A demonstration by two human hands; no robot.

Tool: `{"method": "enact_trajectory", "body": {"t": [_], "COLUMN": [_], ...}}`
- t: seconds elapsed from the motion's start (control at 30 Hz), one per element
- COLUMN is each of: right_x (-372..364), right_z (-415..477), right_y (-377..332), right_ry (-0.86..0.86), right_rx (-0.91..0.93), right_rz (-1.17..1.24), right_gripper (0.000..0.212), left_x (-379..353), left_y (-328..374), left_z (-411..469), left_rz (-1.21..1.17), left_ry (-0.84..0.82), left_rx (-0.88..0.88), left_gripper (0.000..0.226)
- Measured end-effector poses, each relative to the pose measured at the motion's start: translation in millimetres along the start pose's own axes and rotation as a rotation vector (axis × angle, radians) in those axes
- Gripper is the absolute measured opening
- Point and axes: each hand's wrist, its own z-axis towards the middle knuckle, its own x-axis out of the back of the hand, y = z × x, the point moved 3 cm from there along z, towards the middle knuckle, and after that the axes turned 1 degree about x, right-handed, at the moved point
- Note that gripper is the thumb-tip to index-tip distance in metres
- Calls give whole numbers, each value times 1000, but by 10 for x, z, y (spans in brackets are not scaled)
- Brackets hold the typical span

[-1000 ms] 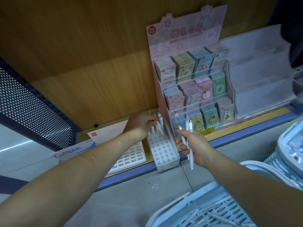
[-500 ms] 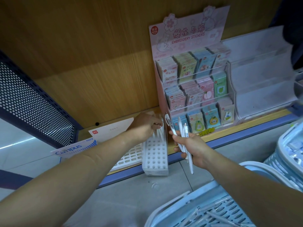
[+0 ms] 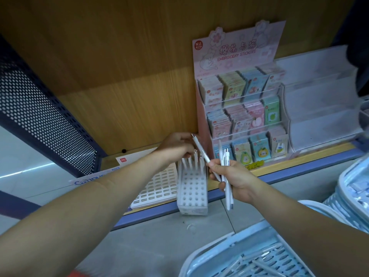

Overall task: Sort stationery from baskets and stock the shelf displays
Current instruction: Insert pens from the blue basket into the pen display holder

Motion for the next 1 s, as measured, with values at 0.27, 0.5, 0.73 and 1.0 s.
{"method": "enact_trajectory", "body": {"t": [0.27,0.5,0.73,1.0], "right_x": [-78,100,129,27], "right_z": [-46,-43,-66,-111], "right_y": [132,99,54,99], "right_ry": [-38,160,111,29], "right_rx": [-49,-102,-120,-175], "right_rz": [24,143,371,339], "right_gripper": [4,12,27,17], "left_x": [120,289,463,203], "left_y": [20,-16,-26,-220], "left_z": [-138,-112,-88,-69], "left_rz": [-139,60,60,449], "left_ry": [-10,147,236,186], "left_rx": [53,-14,-108,-114], "left_gripper": [15,9,18,19]}}
